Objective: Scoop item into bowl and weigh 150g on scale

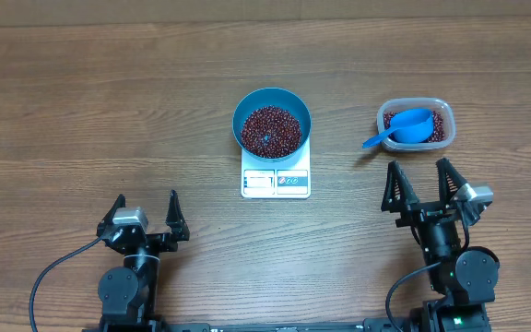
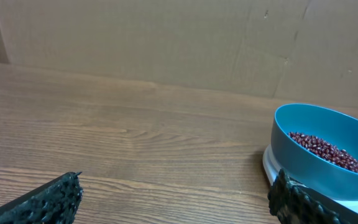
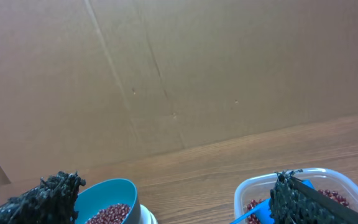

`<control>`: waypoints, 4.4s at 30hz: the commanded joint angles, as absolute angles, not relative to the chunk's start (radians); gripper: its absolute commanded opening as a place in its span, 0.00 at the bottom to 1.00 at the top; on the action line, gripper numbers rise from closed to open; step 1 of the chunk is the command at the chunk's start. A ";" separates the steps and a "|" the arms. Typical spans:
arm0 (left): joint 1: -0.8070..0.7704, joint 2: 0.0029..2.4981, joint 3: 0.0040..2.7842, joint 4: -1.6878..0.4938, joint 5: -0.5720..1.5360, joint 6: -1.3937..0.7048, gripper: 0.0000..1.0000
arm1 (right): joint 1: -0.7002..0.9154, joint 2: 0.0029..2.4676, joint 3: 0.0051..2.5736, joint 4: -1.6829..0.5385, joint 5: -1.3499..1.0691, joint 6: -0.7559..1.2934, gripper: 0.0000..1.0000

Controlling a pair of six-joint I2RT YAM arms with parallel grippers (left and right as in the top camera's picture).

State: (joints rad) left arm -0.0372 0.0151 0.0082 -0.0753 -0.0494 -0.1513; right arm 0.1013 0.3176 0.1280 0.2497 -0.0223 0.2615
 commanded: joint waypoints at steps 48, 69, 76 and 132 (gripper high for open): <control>-0.032 0.004 0.005 -0.073 -0.059 -0.157 0.99 | 0.104 0.002 0.008 -0.081 -0.073 -0.139 1.00; -0.032 0.004 0.005 -0.073 -0.059 -0.157 0.99 | 0.104 0.002 0.008 -0.081 -0.054 -0.099 1.00; -0.032 0.004 0.005 -0.073 -0.059 -0.157 0.99 | 0.104 0.002 0.008 -0.081 -0.054 -0.099 1.00; -0.032 0.004 0.005 -0.073 -0.059 -0.157 0.99 | 0.104 0.002 0.008 -0.081 -0.054 -0.099 1.00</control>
